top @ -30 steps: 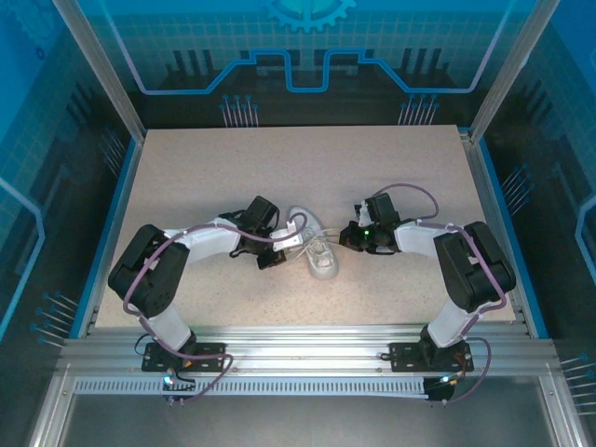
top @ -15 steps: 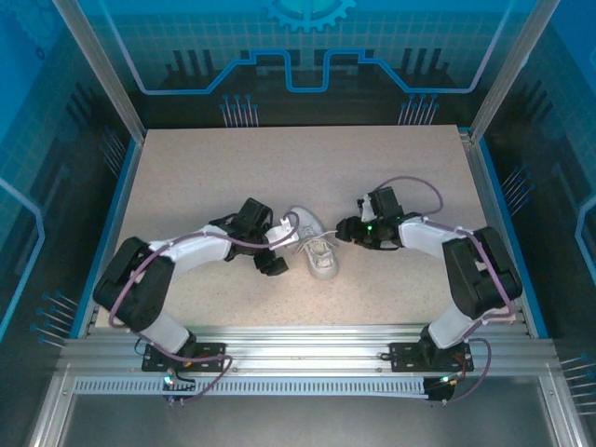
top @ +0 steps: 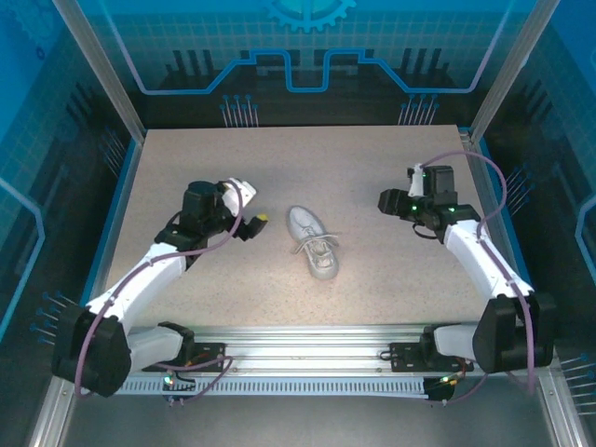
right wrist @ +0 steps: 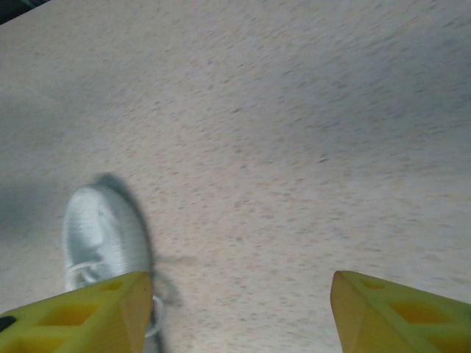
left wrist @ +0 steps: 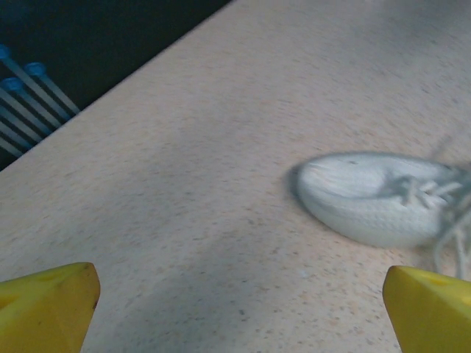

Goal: Tie the shoes

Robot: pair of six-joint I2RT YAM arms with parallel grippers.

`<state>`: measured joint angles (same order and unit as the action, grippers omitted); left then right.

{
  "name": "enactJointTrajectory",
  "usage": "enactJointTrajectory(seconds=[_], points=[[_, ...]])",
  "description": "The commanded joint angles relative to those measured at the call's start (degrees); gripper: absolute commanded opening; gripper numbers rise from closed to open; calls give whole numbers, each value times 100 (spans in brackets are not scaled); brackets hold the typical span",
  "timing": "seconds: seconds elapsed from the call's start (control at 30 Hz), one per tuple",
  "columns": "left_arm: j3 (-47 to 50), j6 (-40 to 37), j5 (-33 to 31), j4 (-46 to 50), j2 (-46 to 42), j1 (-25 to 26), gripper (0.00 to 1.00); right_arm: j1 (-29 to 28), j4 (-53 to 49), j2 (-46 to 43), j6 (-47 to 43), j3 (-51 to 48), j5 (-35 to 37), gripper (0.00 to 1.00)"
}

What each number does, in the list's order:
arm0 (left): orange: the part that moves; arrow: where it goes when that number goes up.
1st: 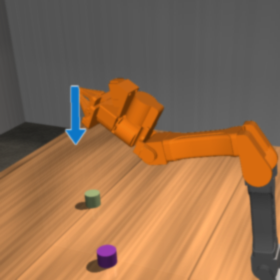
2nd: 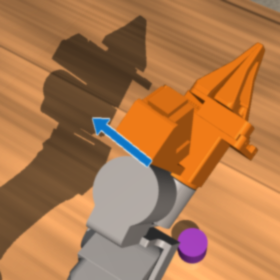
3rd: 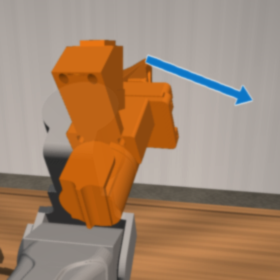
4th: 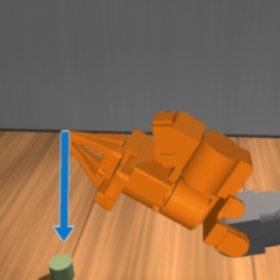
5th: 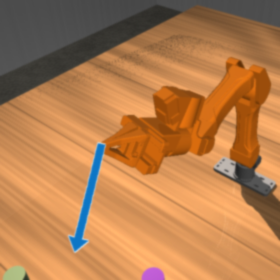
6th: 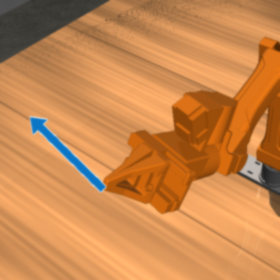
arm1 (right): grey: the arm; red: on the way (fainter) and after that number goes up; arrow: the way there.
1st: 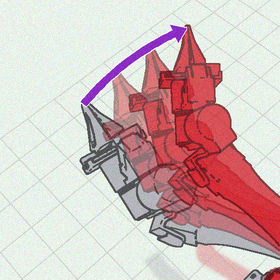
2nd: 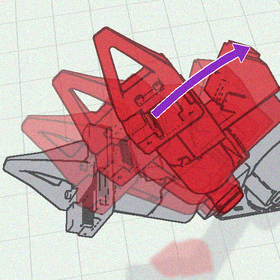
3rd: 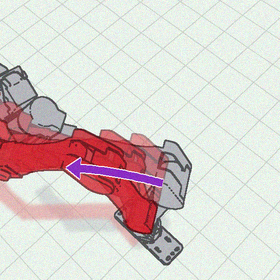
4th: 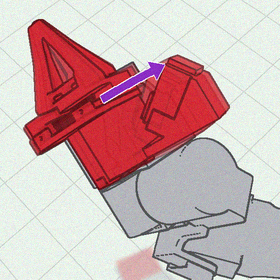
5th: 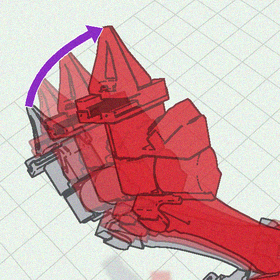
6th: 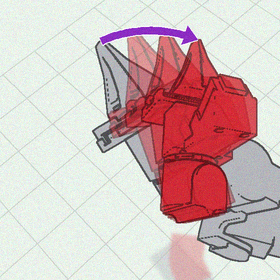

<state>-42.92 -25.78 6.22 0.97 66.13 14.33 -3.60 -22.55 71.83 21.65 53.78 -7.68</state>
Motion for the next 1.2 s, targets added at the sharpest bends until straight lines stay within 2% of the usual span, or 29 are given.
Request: enactJointTrajectory(seconds=[0.0,0.07,0.23,0.33,0.43,0.53,0.7,0.83,1.0,1.13,1.17], points=[[133,999,-411,-165,-319,-403,100,237,-267,-404,-564,-18,367,68],[236,1531,-588,-147,-457,-674,99,318,-156,-596,-674,-163,428,73],[847,2575,-617,-405,-861,-1409,99,390,346,-973,-767,-870,652,76],[1275,3045,-618,-667,-1011,-1858,99,401,1150,-1279,-829,-1550,841,80],[1677,3362,-584,-1051,-1015,-2149,99,403,2275,-1547,-877,-2336,997,90],[2018,3228,-388,-1629,-909,-2171,99,403,2913,-1579,-960,-2791,1139,100],[2431,3173,-60,-2601,-451,-2171,99,403,3491,-1080,-1327,-3014,1259,100],[2612,3139,222,-3681,181,-2171,99,403,4850,-544,-1465,-3383,1200,100],[2532,2949,610,-4990,1041,-2162,99,412,5691,51,-1596,-3286,946,100],[2390,2935,691,-5867,2004,-2149,99,421,6898,693,-1828,-3333,778,100],[2313,2899,637,-5677,2011,-2110,99,423,7125,920,-1825,-3306,753,100]])
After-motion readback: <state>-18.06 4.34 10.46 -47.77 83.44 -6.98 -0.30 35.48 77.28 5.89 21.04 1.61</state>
